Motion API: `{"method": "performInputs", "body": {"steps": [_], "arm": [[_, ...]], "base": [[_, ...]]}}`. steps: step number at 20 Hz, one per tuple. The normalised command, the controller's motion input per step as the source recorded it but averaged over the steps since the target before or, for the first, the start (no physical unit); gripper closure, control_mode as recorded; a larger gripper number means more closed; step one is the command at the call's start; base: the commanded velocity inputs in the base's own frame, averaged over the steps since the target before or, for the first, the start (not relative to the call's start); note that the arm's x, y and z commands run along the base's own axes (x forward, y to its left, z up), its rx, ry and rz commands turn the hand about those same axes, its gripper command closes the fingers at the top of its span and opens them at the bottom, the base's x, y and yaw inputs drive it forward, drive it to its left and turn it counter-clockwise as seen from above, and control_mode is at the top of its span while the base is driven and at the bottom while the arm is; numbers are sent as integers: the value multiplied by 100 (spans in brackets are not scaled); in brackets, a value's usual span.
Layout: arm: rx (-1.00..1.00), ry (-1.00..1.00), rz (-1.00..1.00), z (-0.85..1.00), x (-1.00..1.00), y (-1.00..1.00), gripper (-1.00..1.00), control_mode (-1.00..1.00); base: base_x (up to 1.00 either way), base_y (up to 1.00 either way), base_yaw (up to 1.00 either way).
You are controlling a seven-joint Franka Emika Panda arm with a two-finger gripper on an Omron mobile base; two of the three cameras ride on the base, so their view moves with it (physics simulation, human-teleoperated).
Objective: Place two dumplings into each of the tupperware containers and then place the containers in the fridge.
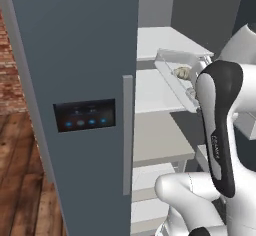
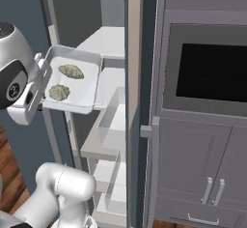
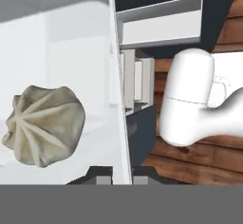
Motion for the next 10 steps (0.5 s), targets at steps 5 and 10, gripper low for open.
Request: {"method": "performInputs", "body": {"steps": [5,10], "arm": [[2,-14,-7,35,65,-37,100,-100],[3,-3,0,36,92,-12,100,-100]], "base": [[0,0,0],[0,0,0]]}}
